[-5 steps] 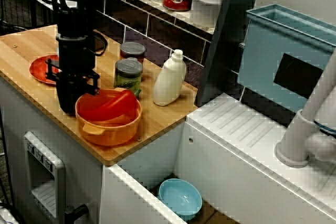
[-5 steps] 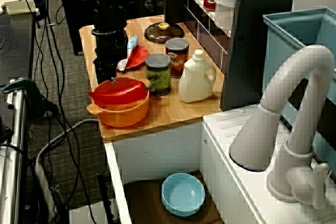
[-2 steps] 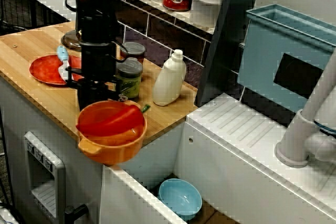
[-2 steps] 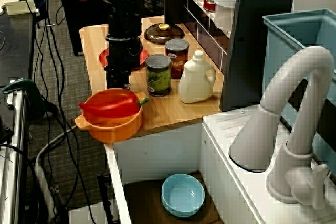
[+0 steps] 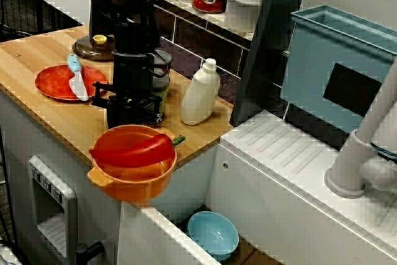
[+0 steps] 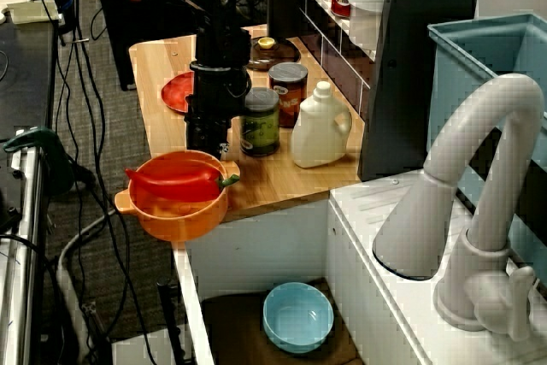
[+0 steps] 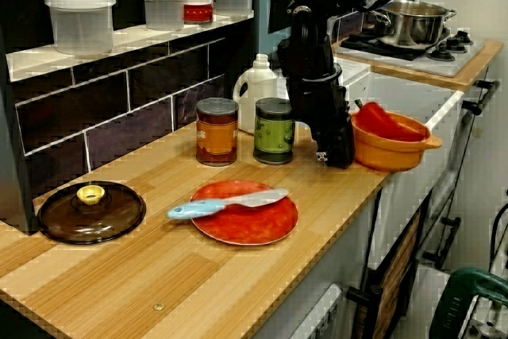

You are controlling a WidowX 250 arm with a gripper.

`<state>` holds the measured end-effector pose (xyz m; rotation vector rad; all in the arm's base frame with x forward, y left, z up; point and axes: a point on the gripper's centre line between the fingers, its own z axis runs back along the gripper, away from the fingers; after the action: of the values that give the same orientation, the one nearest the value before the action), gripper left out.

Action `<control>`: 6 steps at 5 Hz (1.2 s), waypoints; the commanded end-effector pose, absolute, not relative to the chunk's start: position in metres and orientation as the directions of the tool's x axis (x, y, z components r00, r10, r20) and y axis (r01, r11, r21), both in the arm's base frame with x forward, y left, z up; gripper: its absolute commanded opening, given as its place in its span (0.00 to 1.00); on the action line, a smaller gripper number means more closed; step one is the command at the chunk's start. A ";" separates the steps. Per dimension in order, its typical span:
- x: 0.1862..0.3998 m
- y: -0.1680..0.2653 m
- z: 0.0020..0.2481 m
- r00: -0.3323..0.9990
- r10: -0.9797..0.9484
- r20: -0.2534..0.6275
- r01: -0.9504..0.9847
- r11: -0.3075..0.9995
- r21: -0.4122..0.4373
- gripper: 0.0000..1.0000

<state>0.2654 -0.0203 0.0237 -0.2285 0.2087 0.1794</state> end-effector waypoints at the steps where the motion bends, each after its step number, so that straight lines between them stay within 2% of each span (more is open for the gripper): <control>1: 0.264 -0.009 0.030 0.967 0.156 -0.202 -0.199 0.956 -0.213 0.00; 4: 0.260 0.029 0.040 0.968 0.194 -0.159 -0.228 0.944 -0.240 0.00; 6: 0.253 0.045 0.066 0.972 0.194 -0.135 -0.224 0.940 -0.259 0.00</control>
<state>0.2597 0.0350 0.0494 -0.2861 0.1736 0.2217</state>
